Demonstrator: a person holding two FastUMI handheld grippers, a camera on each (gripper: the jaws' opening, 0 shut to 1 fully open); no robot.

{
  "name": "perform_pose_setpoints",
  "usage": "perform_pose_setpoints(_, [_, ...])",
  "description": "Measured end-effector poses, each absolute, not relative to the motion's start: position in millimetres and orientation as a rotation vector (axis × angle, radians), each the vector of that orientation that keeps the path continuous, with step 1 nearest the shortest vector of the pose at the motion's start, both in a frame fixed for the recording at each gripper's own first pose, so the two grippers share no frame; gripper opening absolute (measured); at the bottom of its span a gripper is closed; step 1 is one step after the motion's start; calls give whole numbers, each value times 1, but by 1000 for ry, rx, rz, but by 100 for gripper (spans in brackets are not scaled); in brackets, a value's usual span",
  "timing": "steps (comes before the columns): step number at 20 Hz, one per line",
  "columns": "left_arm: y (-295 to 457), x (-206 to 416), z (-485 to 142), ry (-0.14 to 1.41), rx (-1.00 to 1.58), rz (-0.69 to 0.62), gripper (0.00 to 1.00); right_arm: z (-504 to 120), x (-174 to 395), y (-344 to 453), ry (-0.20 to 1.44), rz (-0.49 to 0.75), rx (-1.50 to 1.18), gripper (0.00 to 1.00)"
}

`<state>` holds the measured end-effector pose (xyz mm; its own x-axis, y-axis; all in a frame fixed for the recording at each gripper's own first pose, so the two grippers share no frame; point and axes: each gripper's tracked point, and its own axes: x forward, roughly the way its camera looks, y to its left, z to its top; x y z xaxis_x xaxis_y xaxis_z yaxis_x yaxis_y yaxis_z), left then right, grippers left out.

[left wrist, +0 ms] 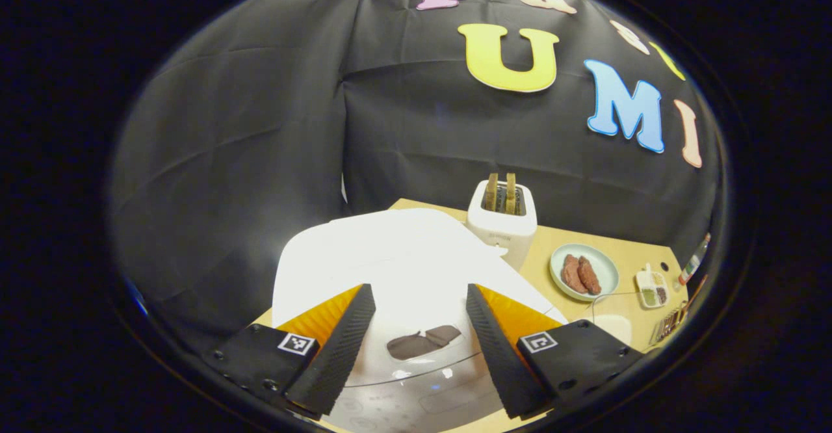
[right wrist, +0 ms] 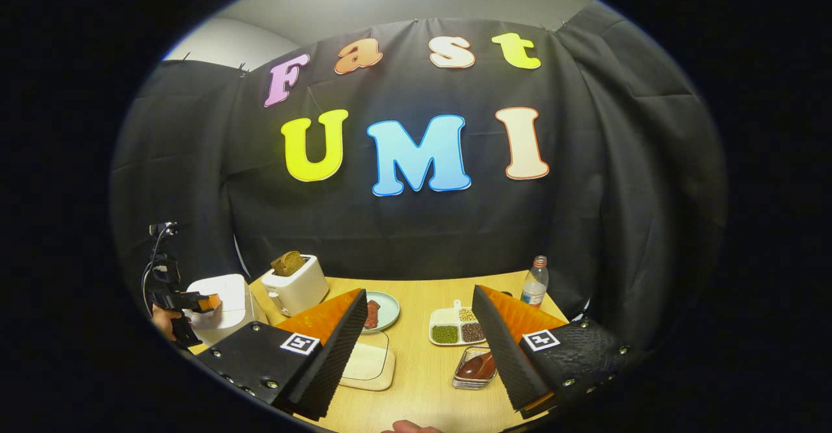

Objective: Close the left gripper, press the button to open the rice cooker; take a wooden spoon from the chopstick holder with the right hand, scoop a spoonful of rice and pour it into the rice cooker, then put the wooden spoon back into the chopstick holder.

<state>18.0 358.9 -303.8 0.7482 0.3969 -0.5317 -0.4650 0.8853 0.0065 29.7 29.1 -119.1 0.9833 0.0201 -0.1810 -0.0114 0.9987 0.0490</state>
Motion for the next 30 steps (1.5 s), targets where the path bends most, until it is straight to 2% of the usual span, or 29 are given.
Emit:
perform_pose_setpoints(1, [358, 18, -302, 547, -136, 457, 97, -117, 28, 29, 176, 18, 43, 93])
perform_pose_setpoints(2, [355, 13, -296, 538, -146, 455, 98, -112, 28, 29, 166, 18, 36, 98])
perform_pose_setpoints(5, [329, 21, -243, 402, -117, 392, 97, -107, 29, 25, 153, 16, 19, 98])
perform_pose_setpoints(11, [239, 39, -67, 107, -11, 261, 96, -70, 33, 15, 88, -30, 46, 98])
perform_pose_setpoints(14, [178, 42, -8, 13, -32, 173, 97, -33, 31, 17, 35, -44, 56, 98])
perform_pose_setpoints(17, [122, 38, 14, -7, -76, 81, 97, -2, 31, 23, -9, -25, 41, 98])
perform_pose_setpoints(20, [94, 31, 48, -73, -37, 58, 98, 7, 30, 18, 5, -45, 36, 97])
perform_pose_setpoints(21, [90, 32, 50, -74, -9, 61, 96, 10, 30, 20, 0, -44, 43, 98])
perform_pose_setpoints(23, [75, 30, 45, -54, -29, 37, 98, 14, 28, 19, -10, -47, 46, 98])
perform_pose_setpoints(24, [68, 29, 41, -45, -71, 20, 95, 14, 27, 18, -12, -52, 41, 98])
perform_pose_setpoints(25, [69, 27, 40, -40, -101, 23, 98, 13, 26, 18, -10, -52, 38, 97])
perform_pose_setpoints(30, [86, 25, 38, -20, -89, 54, 97, 11, 24, 24, -1, -44, 34, 98])
